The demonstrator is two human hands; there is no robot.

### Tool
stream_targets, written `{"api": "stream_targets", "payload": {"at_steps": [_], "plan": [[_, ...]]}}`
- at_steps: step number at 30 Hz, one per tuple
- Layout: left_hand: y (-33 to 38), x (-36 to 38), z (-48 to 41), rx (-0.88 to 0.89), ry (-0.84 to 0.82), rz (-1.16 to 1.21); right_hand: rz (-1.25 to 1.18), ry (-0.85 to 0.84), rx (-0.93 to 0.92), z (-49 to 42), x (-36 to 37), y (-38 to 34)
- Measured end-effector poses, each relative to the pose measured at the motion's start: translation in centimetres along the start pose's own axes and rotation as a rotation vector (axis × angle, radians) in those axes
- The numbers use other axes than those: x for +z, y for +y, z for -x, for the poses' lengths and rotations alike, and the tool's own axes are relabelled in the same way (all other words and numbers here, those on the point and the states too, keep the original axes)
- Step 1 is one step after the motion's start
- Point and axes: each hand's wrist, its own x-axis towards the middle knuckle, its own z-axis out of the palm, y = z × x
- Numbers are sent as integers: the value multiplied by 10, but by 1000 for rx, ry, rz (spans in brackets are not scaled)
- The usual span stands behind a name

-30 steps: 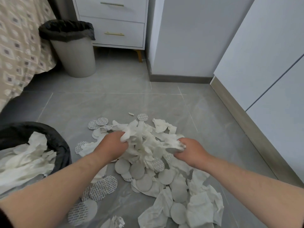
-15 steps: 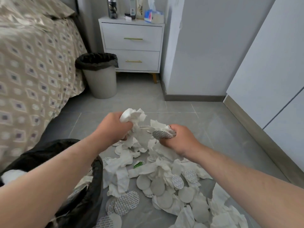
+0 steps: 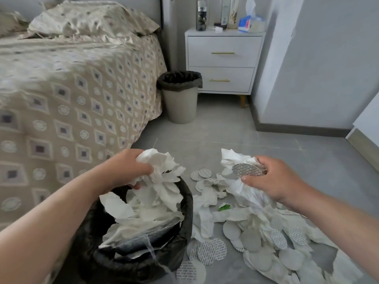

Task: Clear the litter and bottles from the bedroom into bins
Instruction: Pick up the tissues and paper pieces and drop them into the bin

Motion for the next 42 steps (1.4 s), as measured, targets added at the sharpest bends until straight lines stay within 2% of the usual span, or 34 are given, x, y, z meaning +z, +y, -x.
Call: {"api": "stream_targets", "payload": {"at_steps": [7, 15, 21, 23, 26, 29, 32, 35, 39, 42], "plan": [[-57, 18, -22, -107, -232, -411, 14, -12, 27, 1, 11, -6], [-90, 63, -41, -81, -339, -545, 18, -25, 39, 2, 12, -2], [-74, 46, -29, -59, -219, -581, -1, -38, 20, 0, 18, -7], [-66, 28, -24, -55, -204, -521, 1, -52, 0, -1, 21, -14], [-58, 3, -18, -30, -169, -281, 18, -92, -69, -2, 29, -32], [-59, -14, -21, -39, 18, -102, 3, -160, -160, -5, 43, -57], [-81, -19, -32, -46, 249, -295, 0, -243, -237, -9, 67, -78], [-102, -14, -40, -141, 232, -435, -1, -349, -272, -14, 100, -90], [-110, -20, -47, -131, 193, -439, 43, -447, -240, -21, 148, -91], [-114, -24, -49, -103, 169, -417, 180, -533, -210, -23, 171, -88]]}}
